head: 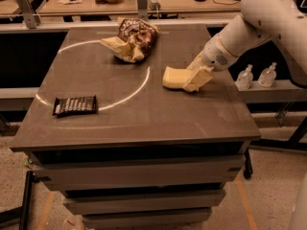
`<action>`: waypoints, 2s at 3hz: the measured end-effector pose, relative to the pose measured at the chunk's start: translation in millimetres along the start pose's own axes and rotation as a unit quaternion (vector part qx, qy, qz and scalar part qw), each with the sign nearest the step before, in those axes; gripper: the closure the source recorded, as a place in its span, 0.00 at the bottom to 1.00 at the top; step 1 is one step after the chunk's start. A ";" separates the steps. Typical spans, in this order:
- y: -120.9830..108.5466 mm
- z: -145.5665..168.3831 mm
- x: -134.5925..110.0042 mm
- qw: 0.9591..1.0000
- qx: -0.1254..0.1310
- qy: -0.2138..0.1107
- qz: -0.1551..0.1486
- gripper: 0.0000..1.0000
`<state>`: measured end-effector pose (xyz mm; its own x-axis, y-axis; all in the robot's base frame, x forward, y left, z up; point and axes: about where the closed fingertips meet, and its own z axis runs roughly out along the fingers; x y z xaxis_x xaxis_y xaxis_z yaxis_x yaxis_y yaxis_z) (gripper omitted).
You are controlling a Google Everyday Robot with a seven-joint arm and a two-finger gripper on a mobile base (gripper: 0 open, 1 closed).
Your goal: Move sponge near brown chip bag
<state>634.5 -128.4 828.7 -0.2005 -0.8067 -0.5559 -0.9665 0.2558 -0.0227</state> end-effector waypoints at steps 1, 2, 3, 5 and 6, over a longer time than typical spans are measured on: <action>-5.5 -9.3 -13.1 0.999 0.023 -0.033 0.018 0.87; -31.1 -19.9 -39.6 0.994 0.074 -0.070 0.029 1.00; -58.9 -19.3 -62.5 0.989 0.112 -0.088 0.035 1.00; -99.8 11.0 -95.3 0.987 0.131 -0.089 0.033 1.00; -99.7 14.1 -96.9 0.987 0.128 -0.090 0.032 0.82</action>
Offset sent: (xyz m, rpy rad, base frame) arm 0.0730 0.0184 0.0788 0.1832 -0.2601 -0.2295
